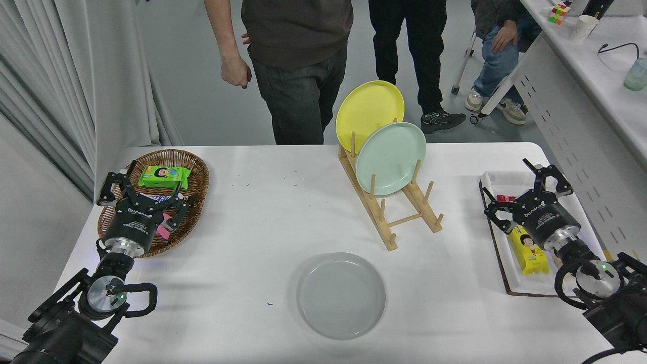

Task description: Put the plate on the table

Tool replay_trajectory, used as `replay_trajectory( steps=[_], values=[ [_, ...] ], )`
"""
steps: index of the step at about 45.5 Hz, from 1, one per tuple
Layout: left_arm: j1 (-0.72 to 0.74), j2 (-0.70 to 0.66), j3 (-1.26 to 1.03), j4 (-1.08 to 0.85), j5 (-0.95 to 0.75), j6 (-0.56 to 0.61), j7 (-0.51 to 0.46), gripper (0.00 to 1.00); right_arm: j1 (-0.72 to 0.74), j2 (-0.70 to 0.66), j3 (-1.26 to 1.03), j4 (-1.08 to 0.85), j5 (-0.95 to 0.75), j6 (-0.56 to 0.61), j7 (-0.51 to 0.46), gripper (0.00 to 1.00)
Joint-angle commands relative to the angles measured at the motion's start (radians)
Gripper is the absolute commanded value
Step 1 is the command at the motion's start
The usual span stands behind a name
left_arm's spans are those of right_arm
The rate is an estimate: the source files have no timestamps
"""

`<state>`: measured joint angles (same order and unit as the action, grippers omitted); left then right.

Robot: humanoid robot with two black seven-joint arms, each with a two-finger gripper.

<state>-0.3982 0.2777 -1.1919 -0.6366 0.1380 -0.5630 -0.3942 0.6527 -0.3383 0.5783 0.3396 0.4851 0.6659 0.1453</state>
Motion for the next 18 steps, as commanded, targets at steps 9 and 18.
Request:
replay_trajectory(
  steps=[9, 18],
  values=[
    [0.001, 0.0, 0.0, 0.0, 0.0, 0.0, 0.0, 0.98, -0.024, 0.007, 0.066, -0.005, 0.007, -0.009, 0.0, 1.0],
    [0.001, 0.0, 0.0, 0.0, 0.0, 0.0, 0.0, 0.98, -0.024, 0.007, 0.071, -0.019, 0.007, -0.011, -0.001, 1.0]
  ],
)
